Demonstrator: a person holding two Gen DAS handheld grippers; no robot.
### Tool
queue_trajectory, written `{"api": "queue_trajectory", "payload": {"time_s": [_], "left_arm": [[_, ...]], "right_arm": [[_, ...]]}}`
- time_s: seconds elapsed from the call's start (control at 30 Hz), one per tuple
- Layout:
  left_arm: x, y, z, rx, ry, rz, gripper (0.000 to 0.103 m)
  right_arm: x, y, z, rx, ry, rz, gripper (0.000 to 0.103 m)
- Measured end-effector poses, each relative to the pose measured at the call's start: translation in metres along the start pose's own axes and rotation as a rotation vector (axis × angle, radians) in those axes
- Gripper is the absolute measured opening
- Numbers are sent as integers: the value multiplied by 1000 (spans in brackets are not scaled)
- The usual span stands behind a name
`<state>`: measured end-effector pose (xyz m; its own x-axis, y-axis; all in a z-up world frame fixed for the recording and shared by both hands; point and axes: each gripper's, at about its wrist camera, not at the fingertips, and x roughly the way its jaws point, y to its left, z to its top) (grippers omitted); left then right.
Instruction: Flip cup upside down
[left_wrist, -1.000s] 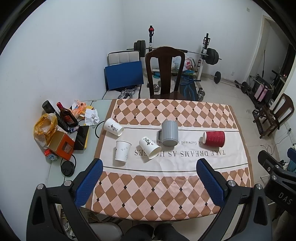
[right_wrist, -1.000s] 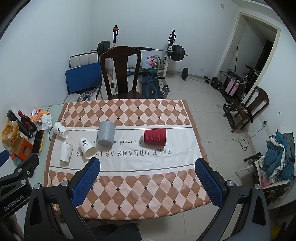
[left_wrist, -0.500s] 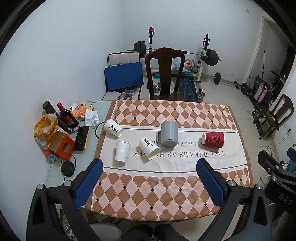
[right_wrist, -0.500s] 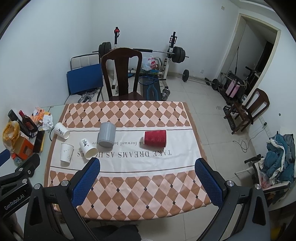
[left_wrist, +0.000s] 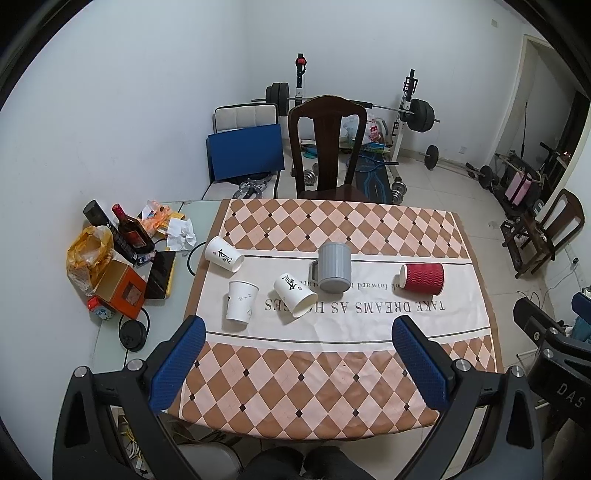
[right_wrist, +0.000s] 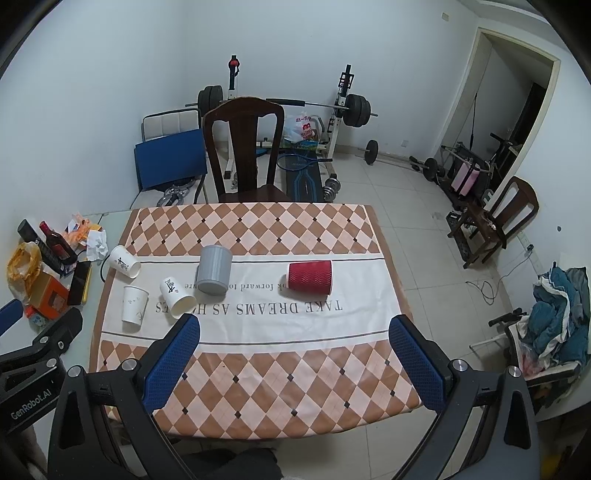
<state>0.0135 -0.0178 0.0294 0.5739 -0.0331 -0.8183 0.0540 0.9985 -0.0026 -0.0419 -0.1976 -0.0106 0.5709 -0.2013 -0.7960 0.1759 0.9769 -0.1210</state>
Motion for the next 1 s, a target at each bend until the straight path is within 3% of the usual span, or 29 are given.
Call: {"api": "queue_trajectory", "payload": {"time_s": [1.0], "left_arm": [[-9, -4, 10, -8, -10, -8, 103]], "right_arm": [[-12, 4, 22, 6, -12, 5, 103]]}}
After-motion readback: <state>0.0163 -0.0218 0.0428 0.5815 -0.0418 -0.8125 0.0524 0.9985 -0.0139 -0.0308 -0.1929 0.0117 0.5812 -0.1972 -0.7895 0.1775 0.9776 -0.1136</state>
